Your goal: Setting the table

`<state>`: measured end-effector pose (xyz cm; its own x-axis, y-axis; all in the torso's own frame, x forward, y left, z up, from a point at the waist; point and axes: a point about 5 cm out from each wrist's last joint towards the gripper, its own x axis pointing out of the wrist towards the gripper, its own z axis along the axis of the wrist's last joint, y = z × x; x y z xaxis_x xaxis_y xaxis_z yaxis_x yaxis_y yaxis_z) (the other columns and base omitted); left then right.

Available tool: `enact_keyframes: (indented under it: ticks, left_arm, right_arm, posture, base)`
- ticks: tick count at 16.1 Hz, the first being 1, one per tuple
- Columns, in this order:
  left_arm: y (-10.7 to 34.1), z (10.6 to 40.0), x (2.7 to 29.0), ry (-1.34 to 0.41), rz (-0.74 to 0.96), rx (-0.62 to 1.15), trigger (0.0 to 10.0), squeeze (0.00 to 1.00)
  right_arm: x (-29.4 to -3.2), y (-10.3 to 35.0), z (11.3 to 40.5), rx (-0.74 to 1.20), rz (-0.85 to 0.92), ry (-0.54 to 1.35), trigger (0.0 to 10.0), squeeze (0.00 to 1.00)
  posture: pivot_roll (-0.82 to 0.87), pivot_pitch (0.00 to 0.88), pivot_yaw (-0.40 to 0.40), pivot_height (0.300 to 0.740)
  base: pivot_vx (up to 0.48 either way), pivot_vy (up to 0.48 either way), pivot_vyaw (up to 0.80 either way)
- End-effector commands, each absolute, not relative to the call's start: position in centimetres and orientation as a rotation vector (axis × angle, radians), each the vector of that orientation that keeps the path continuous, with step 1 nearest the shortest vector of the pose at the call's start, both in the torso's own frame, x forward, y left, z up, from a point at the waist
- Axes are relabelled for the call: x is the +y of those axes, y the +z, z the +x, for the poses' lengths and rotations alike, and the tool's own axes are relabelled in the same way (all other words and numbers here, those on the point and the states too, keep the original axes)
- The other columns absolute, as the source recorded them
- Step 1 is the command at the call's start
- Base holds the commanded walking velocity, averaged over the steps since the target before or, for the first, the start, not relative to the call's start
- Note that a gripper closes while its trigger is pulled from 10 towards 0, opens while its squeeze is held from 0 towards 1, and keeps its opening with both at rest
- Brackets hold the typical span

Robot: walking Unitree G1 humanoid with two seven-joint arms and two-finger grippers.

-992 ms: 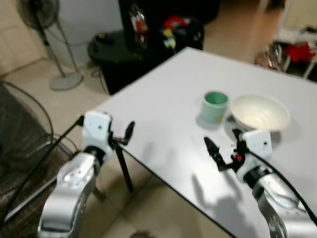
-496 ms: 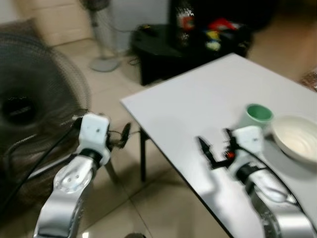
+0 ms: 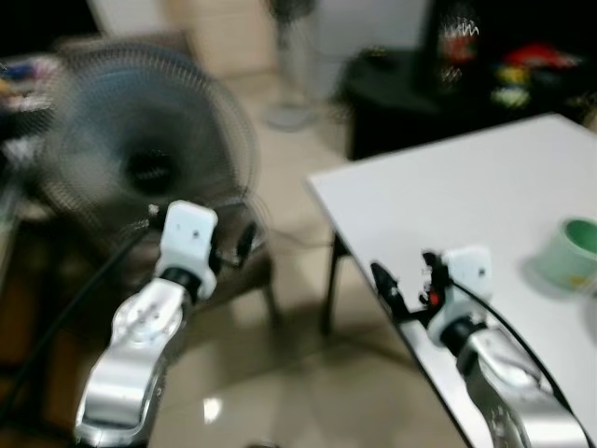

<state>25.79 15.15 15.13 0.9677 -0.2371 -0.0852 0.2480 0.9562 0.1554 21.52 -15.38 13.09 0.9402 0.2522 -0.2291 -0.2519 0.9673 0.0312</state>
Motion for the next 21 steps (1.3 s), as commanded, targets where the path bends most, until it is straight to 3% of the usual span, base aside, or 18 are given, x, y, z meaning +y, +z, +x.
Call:
enact_keyframes:
  ticks: [1,5,10,21]
  left_arm:
    - [14.9,26.1,15.6,-0.220,0.173,0.077,10.0,0.00]
    - [15.3,25.6,15.9,-0.190,0.153,0.069,10.0,0.00]
    - [14.8,25.6,16.9,-0.144,0.198,0.091,10.0,0.00]
    - [15.1,26.3,16.9,-0.148,0.189,0.091,10.0,0.00]
  right_arm:
    - [-15.8,12.9,21.6,0.234,-0.007,0.233,10.0,1.00]
    - [-15.1,13.2,22.3,0.232,0.015,0.276,10.0,1.00]
    - [-16.2,12.0,23.2,0.274,-0.111,0.148,10.0,1.00]
    - [-15.6,12.6,23.2,0.264,0.010,0.220,10.0,1.00]
  posture:
    - [0.02,0.000,0.077,0.740]
    - [0.07,0.000,0.023,0.740]
    - [0.07,0.000,0.015,0.740]
    - [0.07,0.000,0.026,0.740]
  base:
    - [0.000,0.000,0.80]
    - [0.000,0.273,0.80]
    - [0.000,0.455,0.00]
    - [0.000,0.459,0.00]
